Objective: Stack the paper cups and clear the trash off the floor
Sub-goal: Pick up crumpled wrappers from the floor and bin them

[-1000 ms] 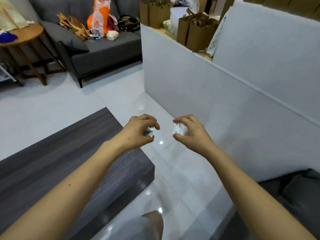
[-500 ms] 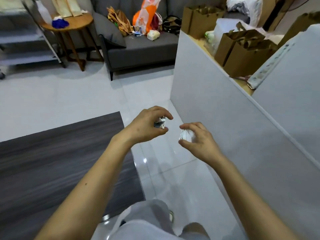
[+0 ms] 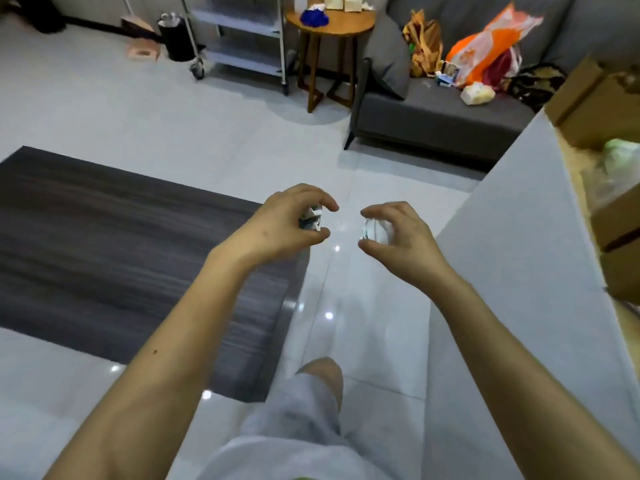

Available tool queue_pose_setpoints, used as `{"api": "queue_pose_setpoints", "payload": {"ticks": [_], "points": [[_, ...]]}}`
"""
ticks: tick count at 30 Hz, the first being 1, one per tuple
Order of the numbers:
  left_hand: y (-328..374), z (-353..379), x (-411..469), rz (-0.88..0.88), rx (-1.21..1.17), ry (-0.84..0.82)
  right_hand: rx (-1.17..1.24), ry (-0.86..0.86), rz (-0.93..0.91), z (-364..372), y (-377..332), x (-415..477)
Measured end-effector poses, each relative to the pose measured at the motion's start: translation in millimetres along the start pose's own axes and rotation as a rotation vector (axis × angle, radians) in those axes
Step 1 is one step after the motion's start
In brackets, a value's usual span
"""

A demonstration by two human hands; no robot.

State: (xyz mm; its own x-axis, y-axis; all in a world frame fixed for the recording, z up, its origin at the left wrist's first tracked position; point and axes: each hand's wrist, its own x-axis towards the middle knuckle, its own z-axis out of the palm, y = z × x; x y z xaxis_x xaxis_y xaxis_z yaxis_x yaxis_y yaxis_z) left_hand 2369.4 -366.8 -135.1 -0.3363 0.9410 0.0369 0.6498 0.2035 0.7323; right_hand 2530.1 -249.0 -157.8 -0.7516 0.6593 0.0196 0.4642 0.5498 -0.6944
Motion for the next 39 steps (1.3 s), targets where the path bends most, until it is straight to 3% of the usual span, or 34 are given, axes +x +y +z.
{"api": "queue_pose_setpoints", "payload": {"ticks": [6,16,25,31,39], "points": [[-36.4,5.7,101.4,-0.09,0.048,0.01,0.015,-0.126,-0.018,3.8,45.2,120.5],[-89.9,-43.9,325.7,-0.211,0.036,0.011,0.089,-0.222,-0.014,-27.6,72.8,372.6],[-164.1,-79.8,537.9,-0.265,0.024,0.145,0.068,-0.27,-0.096,-40.9,112.8,619.5],[-214.5,-143.3,632.8,-0.427,-0.006,0.308,0.026,-0.437,-0.237,-21.5,83.1,784.5],[-352.4,-266.7,716.3,-0.572,0.008,0.466,0.085,-0.62,-0.393,92.2,-4.4,972.3]]}}
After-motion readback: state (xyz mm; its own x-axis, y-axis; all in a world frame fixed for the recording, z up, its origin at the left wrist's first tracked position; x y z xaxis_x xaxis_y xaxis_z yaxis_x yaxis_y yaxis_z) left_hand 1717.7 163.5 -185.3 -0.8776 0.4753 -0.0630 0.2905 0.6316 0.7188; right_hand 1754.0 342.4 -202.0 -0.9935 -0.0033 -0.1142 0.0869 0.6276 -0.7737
